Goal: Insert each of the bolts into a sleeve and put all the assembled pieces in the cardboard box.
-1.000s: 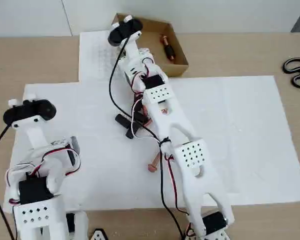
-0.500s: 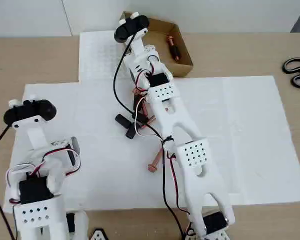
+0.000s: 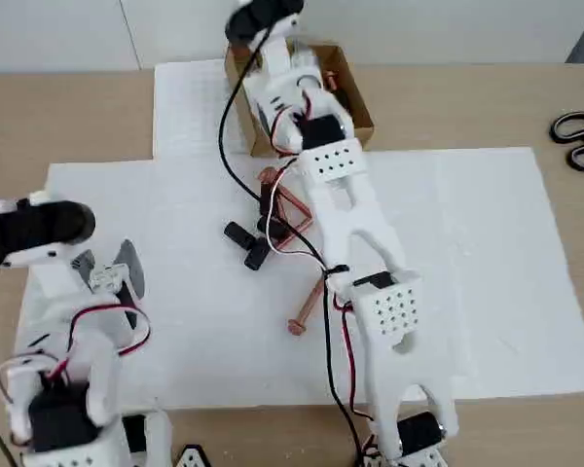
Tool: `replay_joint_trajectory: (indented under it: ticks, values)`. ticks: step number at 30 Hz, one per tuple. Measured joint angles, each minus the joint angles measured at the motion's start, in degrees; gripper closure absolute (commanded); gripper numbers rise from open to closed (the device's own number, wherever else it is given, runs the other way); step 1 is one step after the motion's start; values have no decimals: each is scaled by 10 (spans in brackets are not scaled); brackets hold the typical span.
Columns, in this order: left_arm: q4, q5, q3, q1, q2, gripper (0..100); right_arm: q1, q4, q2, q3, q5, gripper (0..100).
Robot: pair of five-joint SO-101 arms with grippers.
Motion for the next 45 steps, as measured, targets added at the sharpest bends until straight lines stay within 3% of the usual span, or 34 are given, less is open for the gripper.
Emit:
replay_joint_trajectory:
  ticks: [8,22,27,32,39,45]
  values:
    - [-13,-11,-1,-1,-226,842,0,165,-187,0,0,753]
    - [62,-11,46,-1,-234,841,23,559,-499,-3,0,753]
    - [64,-12,109,-1,-234,841,48,582,-590,-1,0,753]
    - [64,-12,136,-1,-234,841,57,584,-715,110,0,753]
    - [64,-12,180,-1,-234,841,63,574,-963,415,0,753]
    - [64,-12,249,-1,-234,841,66,475,-1178,745,2,753]
